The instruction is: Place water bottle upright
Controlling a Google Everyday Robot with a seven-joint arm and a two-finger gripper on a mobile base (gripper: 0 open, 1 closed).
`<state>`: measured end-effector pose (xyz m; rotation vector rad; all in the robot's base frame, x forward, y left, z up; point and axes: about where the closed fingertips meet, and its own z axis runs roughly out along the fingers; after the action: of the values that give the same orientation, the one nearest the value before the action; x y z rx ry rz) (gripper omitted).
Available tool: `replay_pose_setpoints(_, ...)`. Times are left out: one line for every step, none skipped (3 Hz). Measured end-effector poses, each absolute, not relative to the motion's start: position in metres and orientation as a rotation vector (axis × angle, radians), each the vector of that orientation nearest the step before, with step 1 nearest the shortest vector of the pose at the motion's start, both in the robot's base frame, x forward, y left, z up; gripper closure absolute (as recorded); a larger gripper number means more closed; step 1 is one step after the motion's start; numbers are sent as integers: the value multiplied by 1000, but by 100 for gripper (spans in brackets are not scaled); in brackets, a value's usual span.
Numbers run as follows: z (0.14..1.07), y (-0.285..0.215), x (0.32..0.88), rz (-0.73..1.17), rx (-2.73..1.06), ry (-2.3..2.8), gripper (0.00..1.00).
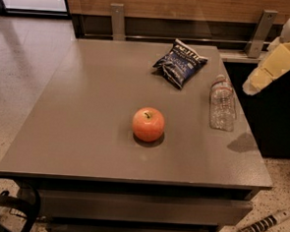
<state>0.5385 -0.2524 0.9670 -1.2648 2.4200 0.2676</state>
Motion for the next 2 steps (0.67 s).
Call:
replay_pose_setpoints(965, -251, 571, 272, -1038, 2603, 0)
replay_pose_setpoints(963, -244, 590, 222, -851, 2733, 0)
